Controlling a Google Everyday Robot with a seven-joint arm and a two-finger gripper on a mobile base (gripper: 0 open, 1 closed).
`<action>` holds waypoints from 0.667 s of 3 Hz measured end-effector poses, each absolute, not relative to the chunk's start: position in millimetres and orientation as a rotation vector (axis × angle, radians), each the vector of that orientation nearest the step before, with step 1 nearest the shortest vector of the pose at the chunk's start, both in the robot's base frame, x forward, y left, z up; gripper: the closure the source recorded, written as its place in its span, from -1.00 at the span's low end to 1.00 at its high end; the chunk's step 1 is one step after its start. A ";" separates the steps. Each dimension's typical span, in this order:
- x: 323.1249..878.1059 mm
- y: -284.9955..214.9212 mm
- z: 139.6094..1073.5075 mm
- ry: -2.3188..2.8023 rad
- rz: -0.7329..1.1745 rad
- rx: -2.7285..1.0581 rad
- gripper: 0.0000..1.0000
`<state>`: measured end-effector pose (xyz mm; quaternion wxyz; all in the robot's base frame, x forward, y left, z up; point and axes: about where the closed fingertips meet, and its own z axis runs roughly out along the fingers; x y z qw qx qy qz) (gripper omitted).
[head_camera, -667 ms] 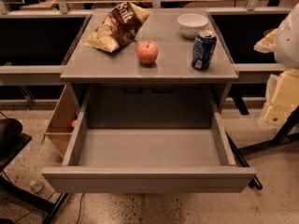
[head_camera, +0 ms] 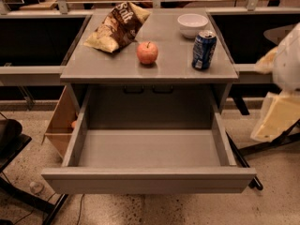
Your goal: Close top drawer
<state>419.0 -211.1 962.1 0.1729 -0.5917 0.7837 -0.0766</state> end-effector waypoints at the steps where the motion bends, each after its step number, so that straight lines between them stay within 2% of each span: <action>1: 393.2 -213.4 919.5 2.224 -0.219 -1.635 -0.16; 2: 374.3 -215.3 857.2 2.248 -0.167 -1.573 0.31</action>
Offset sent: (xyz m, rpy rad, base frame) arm -0.0884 -0.0134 -0.2451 0.1117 0.1059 -0.1169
